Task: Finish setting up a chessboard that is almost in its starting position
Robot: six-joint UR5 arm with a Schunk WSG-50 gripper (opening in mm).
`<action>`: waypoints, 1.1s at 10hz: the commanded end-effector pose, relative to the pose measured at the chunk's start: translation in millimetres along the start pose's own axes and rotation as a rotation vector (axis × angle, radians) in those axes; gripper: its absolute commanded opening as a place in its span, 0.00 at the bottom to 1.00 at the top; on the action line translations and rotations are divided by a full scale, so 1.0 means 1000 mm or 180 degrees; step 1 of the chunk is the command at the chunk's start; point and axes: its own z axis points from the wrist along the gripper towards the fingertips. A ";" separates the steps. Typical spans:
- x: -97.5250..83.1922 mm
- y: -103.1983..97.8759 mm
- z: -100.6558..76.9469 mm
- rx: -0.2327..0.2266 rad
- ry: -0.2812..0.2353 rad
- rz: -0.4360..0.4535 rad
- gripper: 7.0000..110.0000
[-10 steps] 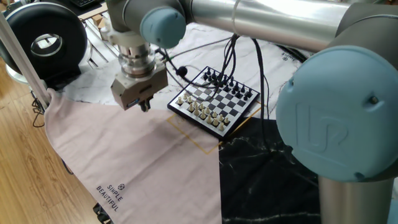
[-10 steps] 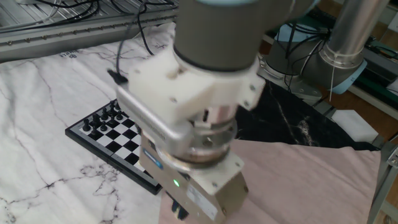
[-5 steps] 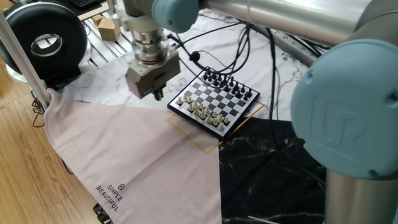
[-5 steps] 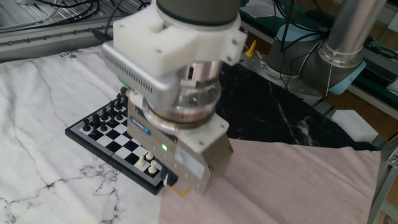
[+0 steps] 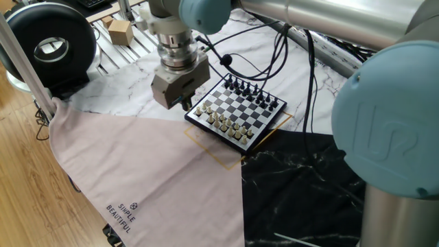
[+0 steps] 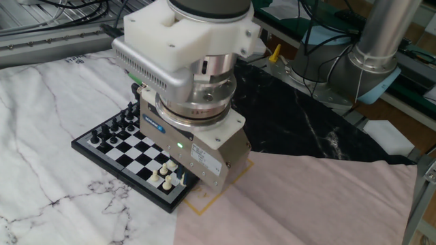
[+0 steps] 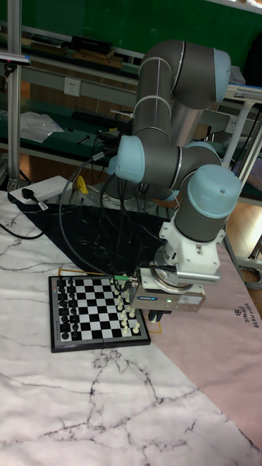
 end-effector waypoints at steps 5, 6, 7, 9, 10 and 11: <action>-0.017 0.014 -0.002 -0.0236 -0.0237 0.0098 0.00; -0.022 0.015 -0.003 -0.0248 -0.0303 0.0070 0.00; -0.023 0.011 -0.003 -0.0206 -0.0320 0.0039 0.00; -0.015 0.008 -0.002 -0.0169 -0.0212 0.0069 0.00; -0.012 0.009 -0.002 -0.0177 -0.0174 0.0058 0.00; -0.004 0.012 0.002 -0.0286 -0.0156 0.0028 0.00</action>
